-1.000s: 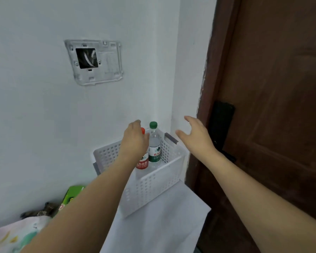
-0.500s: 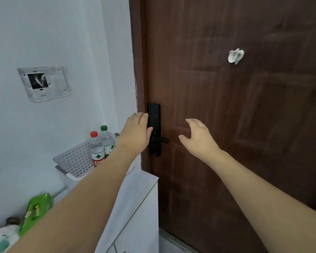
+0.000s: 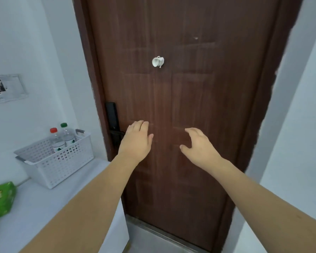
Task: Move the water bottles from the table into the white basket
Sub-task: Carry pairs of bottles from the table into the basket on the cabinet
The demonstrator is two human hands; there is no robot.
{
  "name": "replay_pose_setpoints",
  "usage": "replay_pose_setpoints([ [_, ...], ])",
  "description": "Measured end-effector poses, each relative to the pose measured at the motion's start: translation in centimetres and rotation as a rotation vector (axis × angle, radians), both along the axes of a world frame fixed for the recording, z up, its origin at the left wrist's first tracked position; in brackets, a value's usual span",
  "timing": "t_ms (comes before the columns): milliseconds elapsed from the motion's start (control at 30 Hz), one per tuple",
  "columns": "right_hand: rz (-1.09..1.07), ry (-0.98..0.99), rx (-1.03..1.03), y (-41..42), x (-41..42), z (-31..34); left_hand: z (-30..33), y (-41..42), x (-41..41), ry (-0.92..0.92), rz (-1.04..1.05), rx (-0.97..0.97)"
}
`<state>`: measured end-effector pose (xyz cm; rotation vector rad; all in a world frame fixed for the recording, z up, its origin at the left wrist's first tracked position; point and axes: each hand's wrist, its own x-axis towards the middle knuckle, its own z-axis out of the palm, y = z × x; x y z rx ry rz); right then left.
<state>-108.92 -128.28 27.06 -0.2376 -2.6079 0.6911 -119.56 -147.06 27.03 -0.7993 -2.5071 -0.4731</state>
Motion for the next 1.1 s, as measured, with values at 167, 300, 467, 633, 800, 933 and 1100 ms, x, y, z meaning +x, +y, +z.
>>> replay_pose_setpoints([
  [167, -0.074, 0.034, -0.005, 3.8, 6.3, -0.4, 0.1, 5.3, 4.7, 0.002, -0.088, -0.025],
  [300, -0.106, 0.014, -0.014, 6.5, 11.6, -0.8, 0.0, 7.9, 9.3, -0.011, -0.092, -0.041],
  [467, -0.133, 0.019, -0.013, 10.7, 19.9, -1.2, 0.8, 11.8, 16.8, -0.010, -0.095, -0.044],
  [633, -0.134, -0.017, 0.011, 16.5, 29.3, -1.7, 0.3, 18.1, 25.9, -0.007, -0.108, -0.019],
  [800, -0.170, -0.094, -0.025, 21.8, 36.7, -2.0, -0.6, 24.0, 32.9, -0.024, -0.186, -0.044],
  [933, -0.221, -0.084, -0.050, 25.6, 40.6, -1.9, -0.4, 27.7, 36.0, -0.043, -0.231, -0.050],
  [1100, -0.250, -0.080, -0.065, 29.3, 46.0, -1.7, 0.4, 31.6, 40.5, -0.041, -0.253, -0.074],
])
